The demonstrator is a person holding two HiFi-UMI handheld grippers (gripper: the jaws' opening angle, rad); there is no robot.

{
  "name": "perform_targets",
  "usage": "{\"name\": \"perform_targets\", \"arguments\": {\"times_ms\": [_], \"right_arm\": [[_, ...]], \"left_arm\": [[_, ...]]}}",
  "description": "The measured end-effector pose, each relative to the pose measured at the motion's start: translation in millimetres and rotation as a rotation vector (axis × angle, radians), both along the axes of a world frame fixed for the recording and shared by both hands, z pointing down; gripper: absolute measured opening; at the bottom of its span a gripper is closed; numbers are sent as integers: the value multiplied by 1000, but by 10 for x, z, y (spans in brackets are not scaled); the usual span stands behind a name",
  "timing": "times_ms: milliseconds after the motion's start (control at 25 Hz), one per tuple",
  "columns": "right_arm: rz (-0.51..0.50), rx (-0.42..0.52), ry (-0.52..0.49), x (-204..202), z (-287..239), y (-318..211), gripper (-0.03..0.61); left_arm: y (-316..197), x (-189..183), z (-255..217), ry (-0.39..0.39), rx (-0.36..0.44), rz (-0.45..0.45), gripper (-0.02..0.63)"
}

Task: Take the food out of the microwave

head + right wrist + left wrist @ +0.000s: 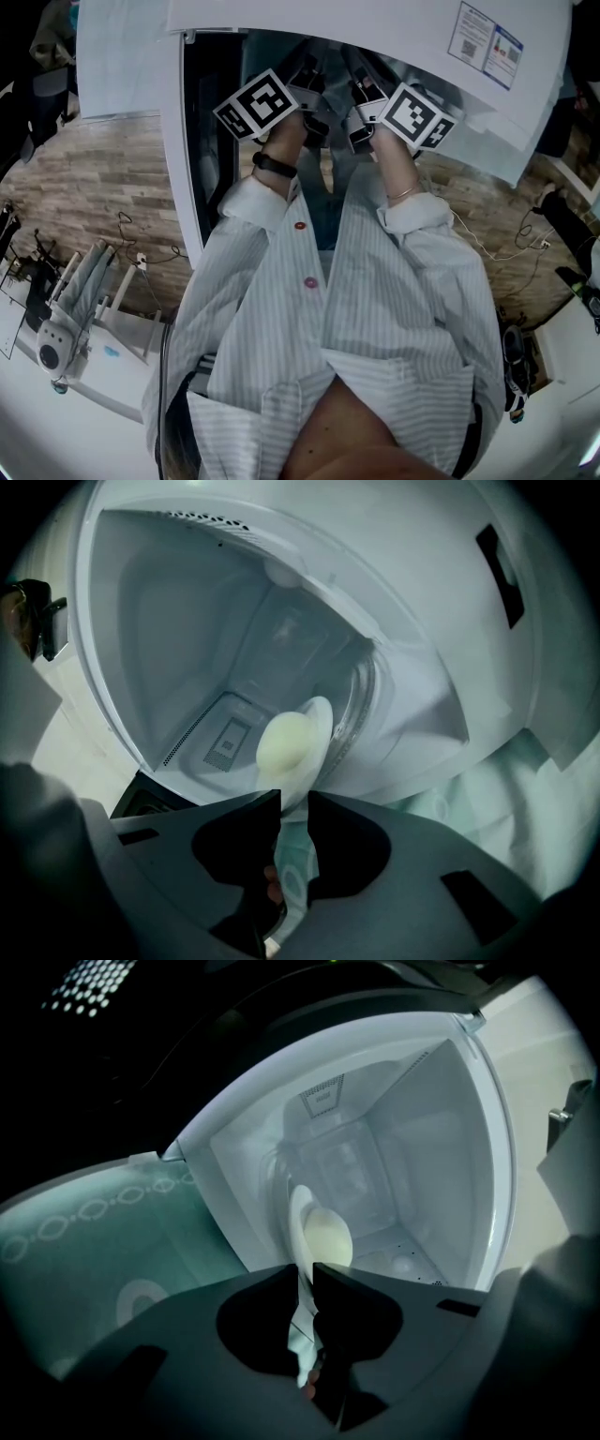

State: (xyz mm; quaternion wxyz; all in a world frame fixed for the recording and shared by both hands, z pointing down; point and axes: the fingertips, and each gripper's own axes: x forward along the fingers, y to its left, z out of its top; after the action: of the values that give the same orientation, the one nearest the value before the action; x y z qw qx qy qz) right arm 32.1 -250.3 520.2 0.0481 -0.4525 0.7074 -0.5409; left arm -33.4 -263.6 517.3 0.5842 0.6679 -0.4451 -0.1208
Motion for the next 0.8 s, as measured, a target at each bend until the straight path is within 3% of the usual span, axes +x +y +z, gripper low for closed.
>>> {"name": "perform_targets", "arguments": {"times_ms": [520, 800], "right_arm": [[40, -9, -39, -36, -69, 110, 84], [63, -9, -44, -60, -93, 313, 81]], "left_arm": [[107, -37, -64, 41, -10, -1, 44], [293, -57, -93, 25, -2, 31, 43]]}}
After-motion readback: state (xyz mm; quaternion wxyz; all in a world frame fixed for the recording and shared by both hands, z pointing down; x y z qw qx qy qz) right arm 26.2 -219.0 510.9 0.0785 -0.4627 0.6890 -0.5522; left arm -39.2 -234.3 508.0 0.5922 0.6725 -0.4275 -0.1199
